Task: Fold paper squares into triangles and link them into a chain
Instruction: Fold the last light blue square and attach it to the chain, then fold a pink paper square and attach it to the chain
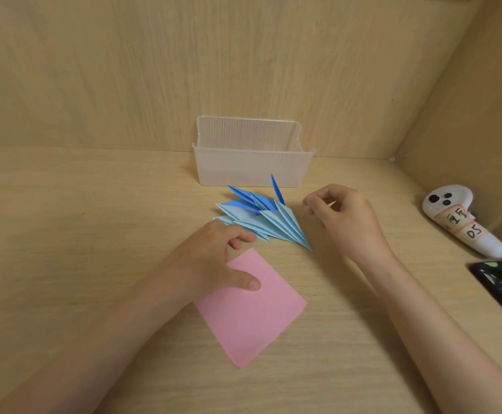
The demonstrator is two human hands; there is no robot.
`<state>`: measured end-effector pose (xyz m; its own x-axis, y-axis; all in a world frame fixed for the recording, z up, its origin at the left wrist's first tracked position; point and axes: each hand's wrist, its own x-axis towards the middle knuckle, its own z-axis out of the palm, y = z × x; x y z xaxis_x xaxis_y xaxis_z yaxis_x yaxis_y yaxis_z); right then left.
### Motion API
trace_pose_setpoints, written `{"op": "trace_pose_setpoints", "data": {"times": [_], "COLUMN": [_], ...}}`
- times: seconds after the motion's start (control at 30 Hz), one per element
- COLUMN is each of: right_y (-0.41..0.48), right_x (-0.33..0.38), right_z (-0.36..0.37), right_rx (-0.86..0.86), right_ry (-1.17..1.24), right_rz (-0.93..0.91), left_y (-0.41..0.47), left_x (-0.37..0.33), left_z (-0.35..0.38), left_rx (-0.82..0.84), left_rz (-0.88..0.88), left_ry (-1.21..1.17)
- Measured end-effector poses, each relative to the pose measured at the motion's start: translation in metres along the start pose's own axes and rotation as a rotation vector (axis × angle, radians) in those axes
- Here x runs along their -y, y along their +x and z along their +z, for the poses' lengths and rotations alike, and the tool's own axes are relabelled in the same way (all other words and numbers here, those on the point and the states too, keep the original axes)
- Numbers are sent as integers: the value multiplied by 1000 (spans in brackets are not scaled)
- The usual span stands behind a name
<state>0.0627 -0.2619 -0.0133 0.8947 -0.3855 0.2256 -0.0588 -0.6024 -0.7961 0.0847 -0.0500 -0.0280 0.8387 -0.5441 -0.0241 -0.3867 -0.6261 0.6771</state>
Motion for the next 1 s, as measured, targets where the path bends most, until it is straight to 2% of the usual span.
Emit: {"op": "trace_pose_setpoints", "data": {"times": [0.23, 0.47, 0.77, 1.0], "right_y": [-5, -25, -27, -26], "right_x": [14, 26, 27, 24], "right_z": [-5, 3, 4, 8], "right_rx": [-26, 366, 496, 618], "right_ry": [207, 266, 275, 254], "right_rz": [-114, -308, -274, -213], "left_y": [1, 0, 1, 1], "left_x": [0, -1, -3, -6], "left_z": [-1, -4, -7, -15], "left_rx": [47, 73, 6, -126], "left_rz": [12, 19, 2, -16], "left_ry": [15, -30, -208, -506]}}
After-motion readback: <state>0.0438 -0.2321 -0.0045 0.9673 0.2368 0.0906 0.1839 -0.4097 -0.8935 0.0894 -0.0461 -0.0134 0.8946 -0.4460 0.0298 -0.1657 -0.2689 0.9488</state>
